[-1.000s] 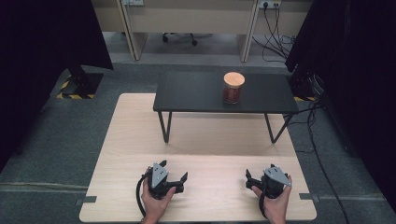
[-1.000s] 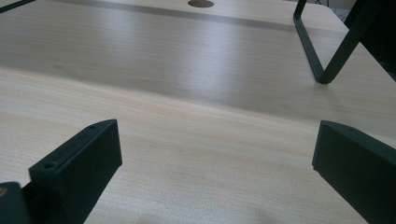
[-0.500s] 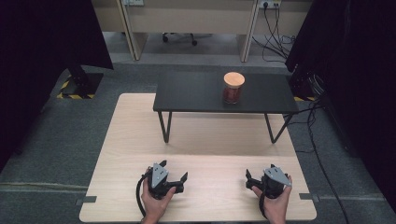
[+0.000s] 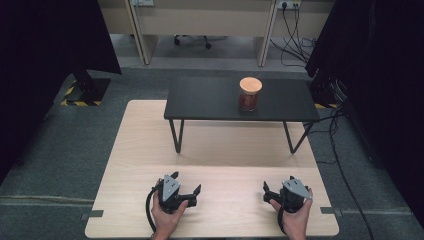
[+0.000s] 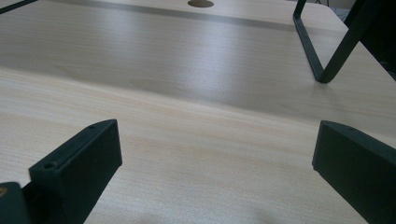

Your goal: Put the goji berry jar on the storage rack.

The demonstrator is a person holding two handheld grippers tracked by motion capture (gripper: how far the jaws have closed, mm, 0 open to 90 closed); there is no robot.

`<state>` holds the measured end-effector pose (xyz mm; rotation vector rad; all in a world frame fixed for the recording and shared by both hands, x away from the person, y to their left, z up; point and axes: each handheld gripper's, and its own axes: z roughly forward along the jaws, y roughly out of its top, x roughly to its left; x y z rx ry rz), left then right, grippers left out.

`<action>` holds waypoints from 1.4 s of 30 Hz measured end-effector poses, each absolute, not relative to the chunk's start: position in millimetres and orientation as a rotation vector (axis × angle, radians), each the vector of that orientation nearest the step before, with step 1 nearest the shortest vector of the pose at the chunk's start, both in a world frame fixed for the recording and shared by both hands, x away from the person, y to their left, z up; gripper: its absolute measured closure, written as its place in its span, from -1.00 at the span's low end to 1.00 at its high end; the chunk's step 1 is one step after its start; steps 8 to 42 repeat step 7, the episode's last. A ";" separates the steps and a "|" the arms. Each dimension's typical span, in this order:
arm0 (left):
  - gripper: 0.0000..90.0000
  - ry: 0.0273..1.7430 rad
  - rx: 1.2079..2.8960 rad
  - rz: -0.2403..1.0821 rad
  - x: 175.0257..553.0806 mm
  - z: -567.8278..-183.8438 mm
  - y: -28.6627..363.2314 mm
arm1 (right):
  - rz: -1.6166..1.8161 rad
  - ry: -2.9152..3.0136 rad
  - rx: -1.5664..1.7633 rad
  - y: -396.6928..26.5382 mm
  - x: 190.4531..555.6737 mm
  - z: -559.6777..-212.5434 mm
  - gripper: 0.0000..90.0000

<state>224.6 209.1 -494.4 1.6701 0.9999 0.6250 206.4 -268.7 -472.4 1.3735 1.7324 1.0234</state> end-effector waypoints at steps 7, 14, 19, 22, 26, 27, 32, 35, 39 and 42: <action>-0.95 1.000 1.670 0.625 224.6 -494.4 209.0 | 1.025 1.732 1.376 -269.0 206.5 -472.3 -0.97; -0.95 1.000 1.670 0.625 224.6 -494.4 209.0 | 1.025 1.732 1.376 -269.0 206.5 -472.3 -0.97; -0.95 1.000 1.670 0.625 224.6 -494.4 209.0 | 1.025 1.732 1.376 -269.0 206.5 -472.3 -0.97; -0.95 1.000 1.670 0.625 224.6 -494.4 209.0 | 1.025 1.732 1.376 -269.0 206.5 -472.3 -0.97; -0.95 1.000 1.670 0.625 224.6 -494.4 209.0 | 1.025 1.732 1.376 -269.0 206.5 -472.3 -0.97; -0.95 1.000 1.670 0.625 224.6 -494.4 209.0 | 1.025 1.732 1.376 -269.0 206.5 -472.3 -0.97; -0.95 1.000 1.670 0.625 224.6 -494.4 209.0 | 1.025 1.732 1.376 -269.0 206.5 -472.3 -0.97; -0.95 1.000 1.670 0.625 224.6 -494.4 209.0 | 1.025 1.732 1.376 -269.0 206.5 -472.3 -0.97; -0.95 1.000 1.670 0.625 224.6 -494.4 209.0 | 1.025 1.732 1.376 -269.0 206.5 -472.3 -0.97; -0.95 1.000 1.670 0.625 224.6 -494.4 209.0 | 1.025 1.732 1.376 -269.0 206.5 -472.3 -0.97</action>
